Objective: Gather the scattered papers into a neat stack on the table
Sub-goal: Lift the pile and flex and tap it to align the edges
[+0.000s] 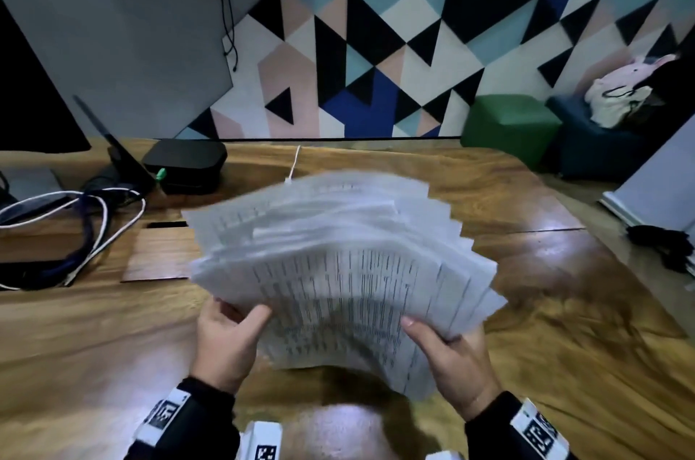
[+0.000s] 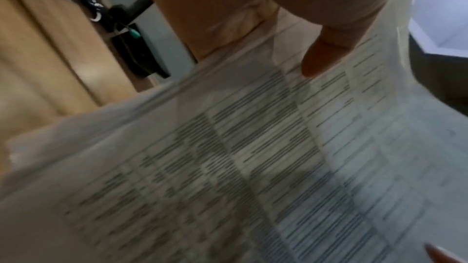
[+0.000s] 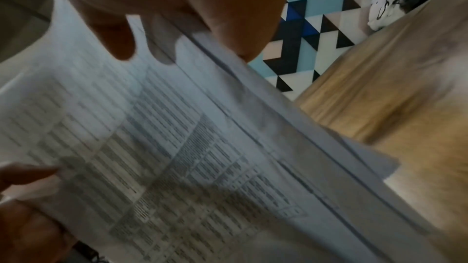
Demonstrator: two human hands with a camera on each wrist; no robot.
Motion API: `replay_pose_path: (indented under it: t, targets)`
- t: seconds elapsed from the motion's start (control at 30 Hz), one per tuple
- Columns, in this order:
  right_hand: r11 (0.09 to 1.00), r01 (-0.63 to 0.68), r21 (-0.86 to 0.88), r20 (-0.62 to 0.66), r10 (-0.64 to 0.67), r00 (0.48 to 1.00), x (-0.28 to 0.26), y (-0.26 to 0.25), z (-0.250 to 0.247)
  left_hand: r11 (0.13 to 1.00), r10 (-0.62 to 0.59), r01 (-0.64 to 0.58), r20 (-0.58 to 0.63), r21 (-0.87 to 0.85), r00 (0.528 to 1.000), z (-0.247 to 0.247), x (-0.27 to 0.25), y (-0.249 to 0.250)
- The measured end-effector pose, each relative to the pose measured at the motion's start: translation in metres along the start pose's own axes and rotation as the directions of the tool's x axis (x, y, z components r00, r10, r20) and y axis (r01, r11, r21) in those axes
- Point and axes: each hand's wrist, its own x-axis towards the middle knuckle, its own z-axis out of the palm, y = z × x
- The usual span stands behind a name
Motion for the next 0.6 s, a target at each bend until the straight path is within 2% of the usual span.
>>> replay_pose_path:
  t: [0.13,0.33,0.43,0.53,0.6]
  targets:
    - [0.997,-0.038,-0.072,-0.014,0.037,0.999,-0.002,0.011,0.014,0.993,-0.094,0.093,0.012,0.074,0.995,0.009,-0.013,-0.019]
    - [0.997,0.081,-0.014,0.044,-0.08,0.996,0.014,-0.016,0.003,0.999,-0.019,0.019,0.01,0.051,1.0,0.004,0.001,0.002]
    - [1.0,0.013,0.022,0.074,-0.015,0.997,0.015,-0.009,-0.01,0.995,0.021,-0.026,0.053,0.093,0.998,-0.003,-0.001,0.001]
    - [0.995,-0.085,-0.056,0.052,0.088,0.995,0.009,0.007,-0.003,0.991,-0.065,0.05,0.116,0.128,0.991,0.001,-0.013,-0.013]
    - [0.993,-0.107,-0.054,-0.001,0.107,0.994,0.01,0.012,0.005,0.988,-0.07,0.055,0.102,0.143,0.992,0.007,-0.014,-0.018]
